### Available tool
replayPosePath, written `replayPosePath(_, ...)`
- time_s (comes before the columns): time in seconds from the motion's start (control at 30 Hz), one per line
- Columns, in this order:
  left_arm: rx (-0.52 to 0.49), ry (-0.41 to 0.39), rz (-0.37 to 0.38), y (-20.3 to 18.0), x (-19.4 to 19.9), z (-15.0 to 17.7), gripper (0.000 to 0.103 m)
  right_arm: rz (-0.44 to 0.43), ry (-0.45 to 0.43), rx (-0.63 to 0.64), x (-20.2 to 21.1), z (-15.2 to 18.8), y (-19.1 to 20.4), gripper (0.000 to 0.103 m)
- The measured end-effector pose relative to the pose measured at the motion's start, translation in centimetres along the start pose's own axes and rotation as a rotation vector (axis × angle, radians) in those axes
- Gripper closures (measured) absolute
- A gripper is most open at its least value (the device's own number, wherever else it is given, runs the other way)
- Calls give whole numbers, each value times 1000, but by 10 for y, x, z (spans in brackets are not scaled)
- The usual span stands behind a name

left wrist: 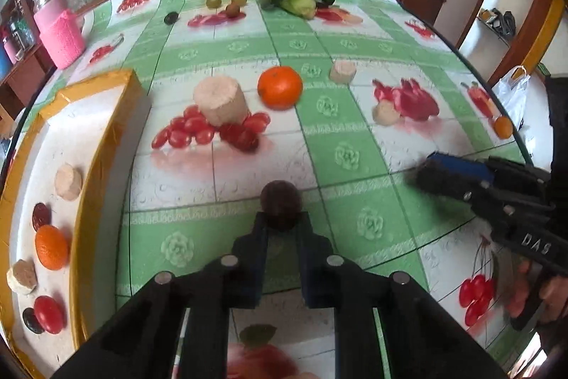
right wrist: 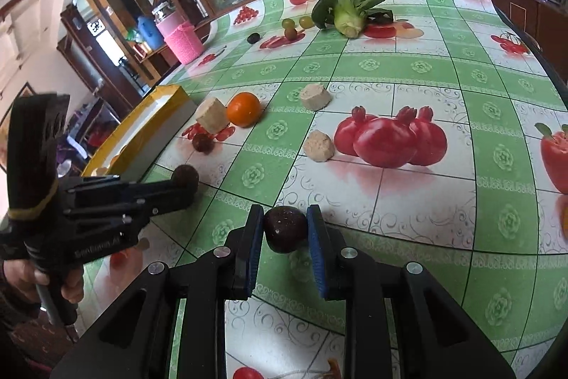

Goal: Organize fruits
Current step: 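Grasp a second dark plum with the left gripper while the right gripper holds its plum, then carry both dark plums over the tray and open both grippers to release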

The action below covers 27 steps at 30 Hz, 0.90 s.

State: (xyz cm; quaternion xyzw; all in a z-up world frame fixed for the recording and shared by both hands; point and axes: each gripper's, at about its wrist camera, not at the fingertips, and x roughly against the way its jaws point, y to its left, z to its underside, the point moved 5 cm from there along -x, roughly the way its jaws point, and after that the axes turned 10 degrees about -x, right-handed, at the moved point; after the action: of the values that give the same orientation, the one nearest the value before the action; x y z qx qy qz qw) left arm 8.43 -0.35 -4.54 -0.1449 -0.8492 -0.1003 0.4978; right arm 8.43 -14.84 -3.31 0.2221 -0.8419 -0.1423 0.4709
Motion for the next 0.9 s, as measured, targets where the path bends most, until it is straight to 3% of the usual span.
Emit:
replayPosePath(0.2,59,-8,18,4,-5,-6,82,1,12,-23,-2,3,-4,78)
replayPosePath(0.23,62,-4,21,3,-4,-7,77,5,14,-21,-2,3,-5,78)
replayPosePath(0.33,76,-4,27,1,0,-6,43,15,20,-15,0,4,-5,78)
replayPosePath(0.37,72,-20,15,1,4,-7,36,18,18,-15,1,5,-6,78)
replayPosePath(0.47,52,-50,4,-2,8,-13,34,21,12,-26,2,6,-8,78)
replayPosePath(0.53,47,-47,-7,-1,3,-17,34,24,10,-27,2,6,-8,78)
replayPosePath(0.6,39,-30,-13,0,-6,-16,51,29,9,-24,1,6,-7,78)
replayPosePath(0.63,40,-19,-18,1,-10,-14,67,32,9,-24,1,6,-7,78)
replayPosePath(0.67,27,-49,-40,2,-8,-15,76,34,9,-22,1,6,-7,78)
replayPosePath(0.9,52,-59,7,4,2,-7,80,60,-4,-25,5,6,-6,78)
